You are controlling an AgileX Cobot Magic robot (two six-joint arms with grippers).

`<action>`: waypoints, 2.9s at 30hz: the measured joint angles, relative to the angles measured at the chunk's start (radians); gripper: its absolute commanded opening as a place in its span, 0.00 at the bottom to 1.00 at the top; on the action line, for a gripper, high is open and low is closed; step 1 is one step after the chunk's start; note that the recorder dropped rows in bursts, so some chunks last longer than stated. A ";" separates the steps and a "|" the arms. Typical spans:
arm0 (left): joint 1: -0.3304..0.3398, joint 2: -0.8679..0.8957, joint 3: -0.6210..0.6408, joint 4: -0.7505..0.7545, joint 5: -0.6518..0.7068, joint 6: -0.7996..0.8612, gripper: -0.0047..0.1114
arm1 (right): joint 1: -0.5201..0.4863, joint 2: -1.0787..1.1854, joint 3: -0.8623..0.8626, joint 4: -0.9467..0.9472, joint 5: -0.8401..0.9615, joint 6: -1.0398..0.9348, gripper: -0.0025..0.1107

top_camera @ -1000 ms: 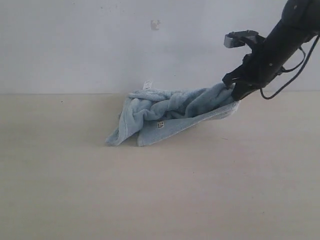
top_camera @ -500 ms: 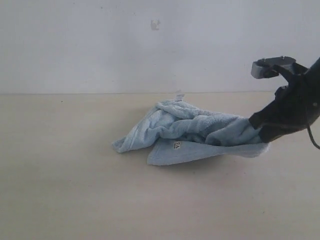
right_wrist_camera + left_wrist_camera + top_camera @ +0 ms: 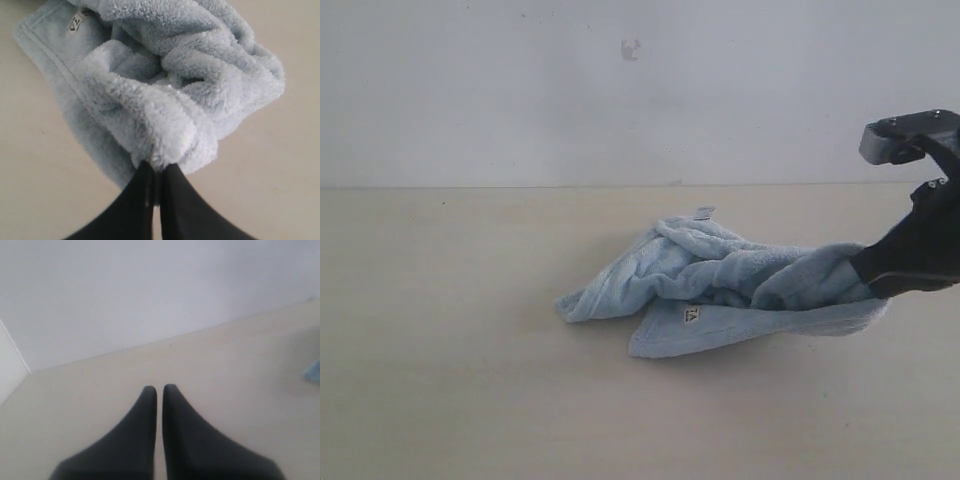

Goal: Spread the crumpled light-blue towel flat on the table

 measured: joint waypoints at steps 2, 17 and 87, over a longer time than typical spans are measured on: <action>0.000 0.000 0.000 -0.092 -0.022 -0.055 0.08 | 0.000 -0.005 0.008 0.002 -0.006 0.000 0.02; -0.006 0.000 -0.072 -0.975 0.156 0.109 0.08 | 0.000 -0.005 0.028 0.028 -0.035 -0.009 0.02; -0.257 2.767 -2.247 -1.373 0.914 0.565 0.51 | 0.000 -0.005 0.028 0.210 -0.063 -0.186 0.02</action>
